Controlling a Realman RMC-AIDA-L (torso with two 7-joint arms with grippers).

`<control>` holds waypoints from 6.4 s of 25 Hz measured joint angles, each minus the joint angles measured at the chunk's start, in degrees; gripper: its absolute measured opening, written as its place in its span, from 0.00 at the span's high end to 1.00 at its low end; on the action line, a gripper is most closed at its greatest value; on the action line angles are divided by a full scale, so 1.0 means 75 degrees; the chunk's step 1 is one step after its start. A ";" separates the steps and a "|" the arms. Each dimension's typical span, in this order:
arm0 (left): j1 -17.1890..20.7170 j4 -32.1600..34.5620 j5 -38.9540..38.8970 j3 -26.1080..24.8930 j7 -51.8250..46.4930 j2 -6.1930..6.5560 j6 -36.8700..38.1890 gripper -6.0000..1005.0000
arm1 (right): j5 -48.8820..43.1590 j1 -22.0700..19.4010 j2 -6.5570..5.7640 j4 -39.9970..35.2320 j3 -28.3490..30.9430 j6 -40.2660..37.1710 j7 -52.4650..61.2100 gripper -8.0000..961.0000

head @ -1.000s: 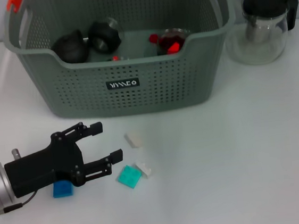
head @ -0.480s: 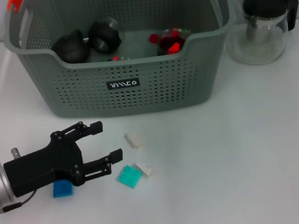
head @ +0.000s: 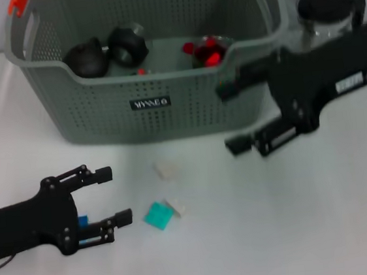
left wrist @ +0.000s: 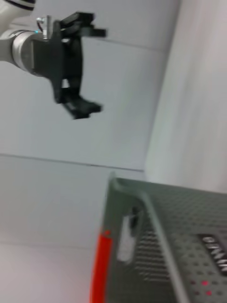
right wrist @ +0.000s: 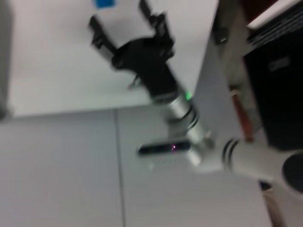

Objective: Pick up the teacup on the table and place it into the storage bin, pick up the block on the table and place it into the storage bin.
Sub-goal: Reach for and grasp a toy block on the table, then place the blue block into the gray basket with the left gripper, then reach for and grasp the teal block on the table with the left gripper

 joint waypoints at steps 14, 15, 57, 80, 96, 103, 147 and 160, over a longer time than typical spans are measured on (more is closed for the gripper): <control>-0.0244 0.3243 0.2639 0.0410 -0.1889 -0.0530 -0.0671 0.18 | -0.1160 -0.0009 0.0343 0.2031 -0.0445 0.0544 -0.0683 0.03; -0.0277 0.3523 0.2817 0.0488 -0.2015 -0.0563 -0.0692 0.18 | -0.1160 -0.0003 0.0343 0.2078 -0.0461 0.0614 -0.0679 0.03; -0.1490 0.4519 0.6494 0.5074 -0.5303 -0.0595 -0.1519 0.17 | -0.1101 0.0094 0.0361 0.3105 -0.0437 0.1834 -0.0625 0.03; -0.1808 0.4450 0.6598 0.4948 -0.5944 -0.0584 -0.1393 0.54 | -0.1103 0.0030 0.0335 0.3100 -0.0402 0.1853 -0.0701 0.03; -0.3299 0.5245 0.1726 0.1490 -0.7138 -0.0411 -0.1716 0.54 | -0.1137 -0.0235 0.0166 0.3107 -0.0256 0.1831 -0.0643 0.03; -0.4002 0.4237 0.2133 0.2091 -0.8158 -0.0135 -0.4123 0.49 | -0.1146 -0.0244 0.0173 0.3112 -0.0265 0.1832 -0.0642 0.04; -0.1832 0.5607 0.5282 0.7213 -1.0894 -0.0634 -0.1746 0.06 | -0.1148 -0.0491 -0.0131 0.3207 -0.0069 0.1973 -0.0515 0.03; -0.2255 0.5364 0.6008 0.8501 -1.3734 -0.0654 -0.1915 0.06 | -0.1148 -0.0481 -0.0205 0.3206 -0.0087 0.1971 -0.0506 0.03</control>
